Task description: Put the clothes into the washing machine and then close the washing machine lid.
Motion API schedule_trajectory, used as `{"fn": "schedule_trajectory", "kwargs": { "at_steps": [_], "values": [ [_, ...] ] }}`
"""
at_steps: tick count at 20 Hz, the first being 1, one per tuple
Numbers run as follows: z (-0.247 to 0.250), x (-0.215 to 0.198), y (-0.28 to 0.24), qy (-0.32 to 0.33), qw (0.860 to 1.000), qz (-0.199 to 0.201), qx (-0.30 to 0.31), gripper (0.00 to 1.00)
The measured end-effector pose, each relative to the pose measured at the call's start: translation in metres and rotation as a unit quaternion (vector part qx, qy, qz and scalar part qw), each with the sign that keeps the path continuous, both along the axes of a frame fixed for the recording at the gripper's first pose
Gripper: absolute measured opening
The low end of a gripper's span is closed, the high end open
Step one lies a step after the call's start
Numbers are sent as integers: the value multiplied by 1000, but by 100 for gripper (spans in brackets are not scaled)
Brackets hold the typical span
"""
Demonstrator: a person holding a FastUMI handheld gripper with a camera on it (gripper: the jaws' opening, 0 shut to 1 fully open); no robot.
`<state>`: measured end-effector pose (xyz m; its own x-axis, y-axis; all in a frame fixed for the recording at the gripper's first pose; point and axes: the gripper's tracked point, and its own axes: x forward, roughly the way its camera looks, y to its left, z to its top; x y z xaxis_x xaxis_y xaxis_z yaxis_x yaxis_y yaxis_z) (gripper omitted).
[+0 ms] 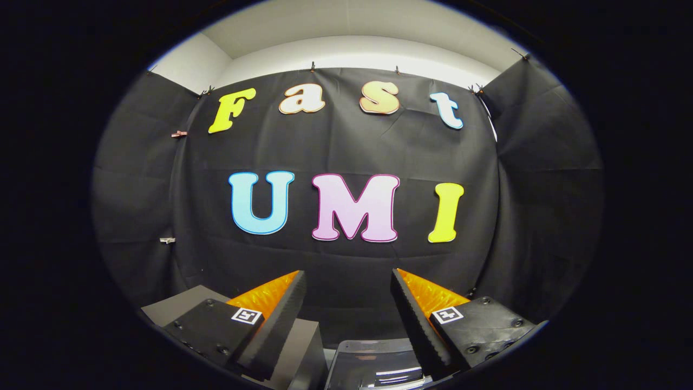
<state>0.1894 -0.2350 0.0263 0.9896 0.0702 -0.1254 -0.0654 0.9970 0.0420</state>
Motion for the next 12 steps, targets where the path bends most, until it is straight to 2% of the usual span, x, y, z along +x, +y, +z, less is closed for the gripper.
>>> {"fn": "schedule_trajectory", "kwargs": {
  "at_steps": [12],
  "values": [
    [1,1,0,1,1000,2,-2,98]
  ]
}}
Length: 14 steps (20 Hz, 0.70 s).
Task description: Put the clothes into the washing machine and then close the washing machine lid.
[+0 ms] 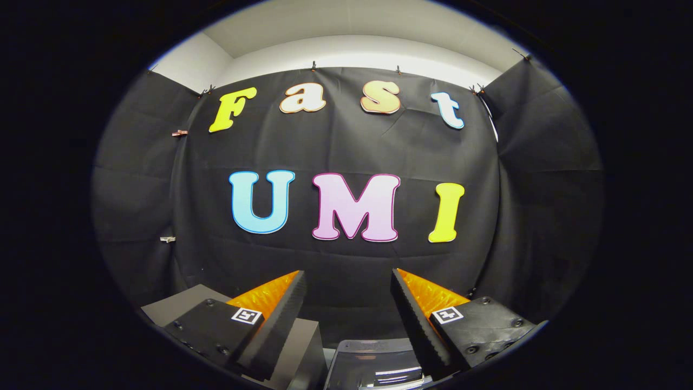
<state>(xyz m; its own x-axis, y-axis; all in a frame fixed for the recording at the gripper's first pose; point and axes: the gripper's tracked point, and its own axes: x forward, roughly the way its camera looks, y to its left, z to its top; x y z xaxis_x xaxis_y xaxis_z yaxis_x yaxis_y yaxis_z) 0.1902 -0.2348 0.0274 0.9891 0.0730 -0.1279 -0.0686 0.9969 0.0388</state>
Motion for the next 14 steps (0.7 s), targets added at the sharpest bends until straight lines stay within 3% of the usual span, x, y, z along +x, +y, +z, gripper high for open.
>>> {"fn": "schedule_trajectory", "kwargs": {
  "at_steps": [14],
  "values": [
    [-1,0,0,1,1000,4,-2,98]
  ]
}}
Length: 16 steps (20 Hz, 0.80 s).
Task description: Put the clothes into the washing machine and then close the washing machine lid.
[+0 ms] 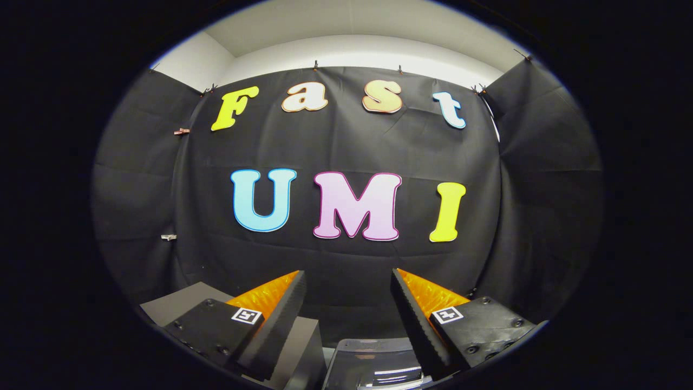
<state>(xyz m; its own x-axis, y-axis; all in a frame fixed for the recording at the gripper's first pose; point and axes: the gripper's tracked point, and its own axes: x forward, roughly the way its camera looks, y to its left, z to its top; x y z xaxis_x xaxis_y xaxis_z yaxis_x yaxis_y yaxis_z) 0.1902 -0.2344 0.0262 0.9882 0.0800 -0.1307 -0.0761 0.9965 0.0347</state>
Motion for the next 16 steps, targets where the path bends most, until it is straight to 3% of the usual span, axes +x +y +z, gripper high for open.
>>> {"fn": "schedule_trajectory", "kwargs": {
  "at_steps": [16],
  "values": [
    [-3,0,0,11,1000,1,3,98]
  ]
}}
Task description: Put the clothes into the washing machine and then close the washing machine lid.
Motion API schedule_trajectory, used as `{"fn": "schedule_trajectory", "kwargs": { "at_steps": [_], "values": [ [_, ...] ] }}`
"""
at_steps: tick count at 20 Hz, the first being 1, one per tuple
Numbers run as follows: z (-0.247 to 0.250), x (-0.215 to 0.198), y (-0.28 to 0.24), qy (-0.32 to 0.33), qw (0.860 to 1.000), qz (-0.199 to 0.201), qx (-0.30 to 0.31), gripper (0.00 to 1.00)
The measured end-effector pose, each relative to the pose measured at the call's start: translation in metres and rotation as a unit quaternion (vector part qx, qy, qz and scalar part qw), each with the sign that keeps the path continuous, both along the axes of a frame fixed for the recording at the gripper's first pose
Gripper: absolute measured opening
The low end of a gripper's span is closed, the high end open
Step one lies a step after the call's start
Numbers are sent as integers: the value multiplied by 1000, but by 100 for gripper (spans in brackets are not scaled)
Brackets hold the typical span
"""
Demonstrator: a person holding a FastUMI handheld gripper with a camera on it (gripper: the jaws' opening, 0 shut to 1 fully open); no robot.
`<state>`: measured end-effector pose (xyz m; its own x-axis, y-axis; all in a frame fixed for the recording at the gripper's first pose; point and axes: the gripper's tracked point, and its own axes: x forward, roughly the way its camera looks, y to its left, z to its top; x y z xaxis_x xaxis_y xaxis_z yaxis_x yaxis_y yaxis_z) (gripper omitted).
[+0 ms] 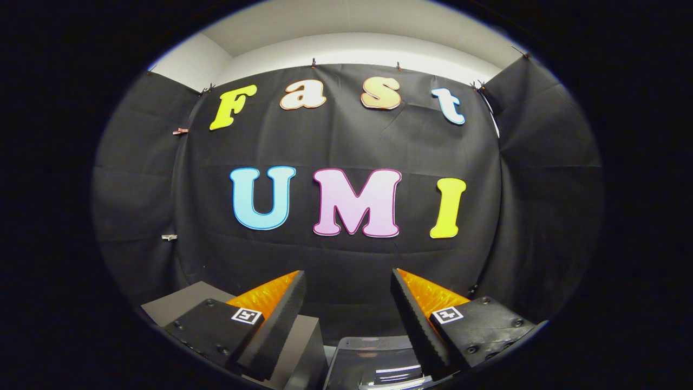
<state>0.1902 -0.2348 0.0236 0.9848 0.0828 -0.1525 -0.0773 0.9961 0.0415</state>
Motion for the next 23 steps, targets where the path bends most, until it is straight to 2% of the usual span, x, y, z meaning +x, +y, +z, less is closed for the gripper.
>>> {"fn": "schedule_trajectory", "kwargs": {
  "at_steps": [23],
  "values": [
    [1,1,-3,6,1000,-10,1,98]
  ]
}}
